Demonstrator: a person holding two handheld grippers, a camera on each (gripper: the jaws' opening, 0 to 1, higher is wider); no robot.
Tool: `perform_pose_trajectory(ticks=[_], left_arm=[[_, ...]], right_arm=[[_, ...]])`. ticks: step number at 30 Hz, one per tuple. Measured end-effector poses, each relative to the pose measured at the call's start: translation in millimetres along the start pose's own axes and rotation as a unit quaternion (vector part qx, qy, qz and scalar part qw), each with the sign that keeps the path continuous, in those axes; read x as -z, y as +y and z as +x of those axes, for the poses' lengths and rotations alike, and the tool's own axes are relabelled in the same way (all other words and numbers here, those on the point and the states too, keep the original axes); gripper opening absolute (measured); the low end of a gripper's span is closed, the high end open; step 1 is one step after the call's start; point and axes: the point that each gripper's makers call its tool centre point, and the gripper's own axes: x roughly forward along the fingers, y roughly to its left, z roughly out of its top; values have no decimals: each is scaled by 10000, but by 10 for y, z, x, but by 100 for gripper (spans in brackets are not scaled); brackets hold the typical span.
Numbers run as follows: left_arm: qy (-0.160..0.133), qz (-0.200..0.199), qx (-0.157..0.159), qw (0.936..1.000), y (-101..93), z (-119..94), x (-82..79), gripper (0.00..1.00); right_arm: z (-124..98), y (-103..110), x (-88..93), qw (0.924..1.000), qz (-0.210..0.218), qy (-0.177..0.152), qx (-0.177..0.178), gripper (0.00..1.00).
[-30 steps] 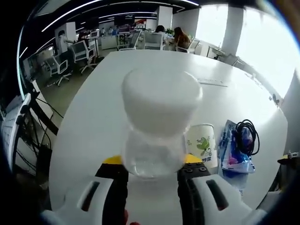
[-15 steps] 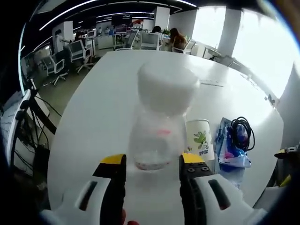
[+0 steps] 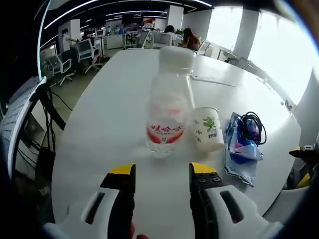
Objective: Arrange the tabletop items into an orderly group along one side of the table until the central work area is clear of visible clutter.
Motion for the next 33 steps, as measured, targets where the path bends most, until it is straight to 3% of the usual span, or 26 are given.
perform_pose_trajectory(ticks=[18, 33], left_arm=[[145, 11, 90, 9999, 43, -293, 400, 43], [183, 115, 286, 9994, -28, -363, 558, 43]], right_arm=[[14, 59, 111, 10000, -36, 76, -32, 80], [43, 130, 121, 9999, -71, 87, -50, 82]])
